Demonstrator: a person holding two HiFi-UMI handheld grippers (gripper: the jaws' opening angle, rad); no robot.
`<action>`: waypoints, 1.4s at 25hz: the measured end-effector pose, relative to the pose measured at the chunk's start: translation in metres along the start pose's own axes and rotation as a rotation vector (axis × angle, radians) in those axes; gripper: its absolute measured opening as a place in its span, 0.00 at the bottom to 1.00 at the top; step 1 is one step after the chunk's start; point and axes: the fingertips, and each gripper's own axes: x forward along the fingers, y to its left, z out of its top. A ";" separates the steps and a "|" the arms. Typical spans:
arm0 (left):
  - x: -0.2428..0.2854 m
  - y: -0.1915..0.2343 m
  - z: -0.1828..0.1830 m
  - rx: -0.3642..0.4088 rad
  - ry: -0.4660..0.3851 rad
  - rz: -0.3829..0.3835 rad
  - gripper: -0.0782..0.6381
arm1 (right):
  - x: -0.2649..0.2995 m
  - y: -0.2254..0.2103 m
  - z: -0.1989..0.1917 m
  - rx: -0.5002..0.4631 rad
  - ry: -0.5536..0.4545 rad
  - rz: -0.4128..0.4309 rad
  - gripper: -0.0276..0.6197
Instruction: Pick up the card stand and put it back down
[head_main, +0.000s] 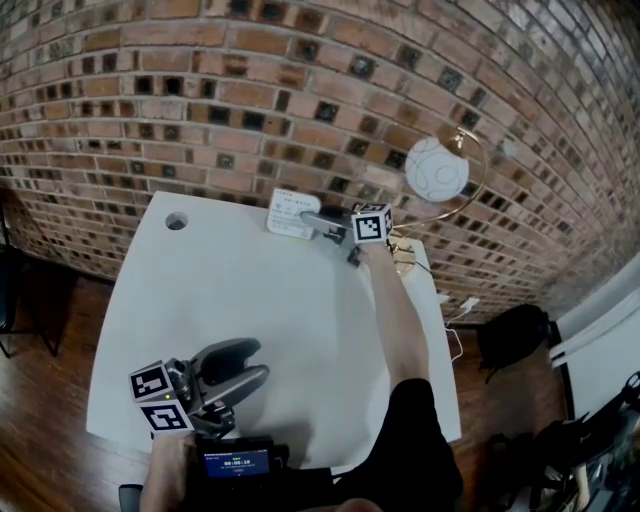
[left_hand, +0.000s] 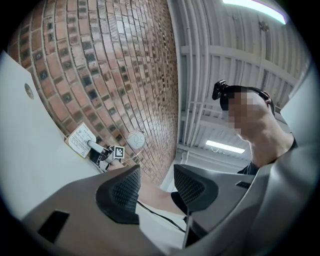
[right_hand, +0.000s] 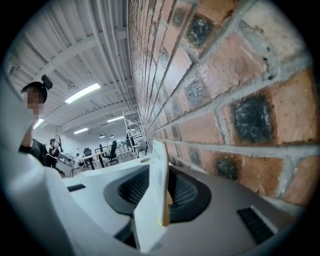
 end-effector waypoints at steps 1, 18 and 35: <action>0.000 0.000 0.000 0.000 -0.001 0.000 0.39 | -0.001 0.000 0.001 0.004 -0.006 -0.010 0.26; -0.003 -0.004 0.012 0.019 -0.024 0.039 0.39 | -0.088 0.027 0.013 0.096 -0.226 -0.389 0.32; 0.024 -0.083 0.000 0.029 -0.006 -0.077 0.39 | -0.140 0.375 0.023 -0.032 -0.487 -0.033 0.14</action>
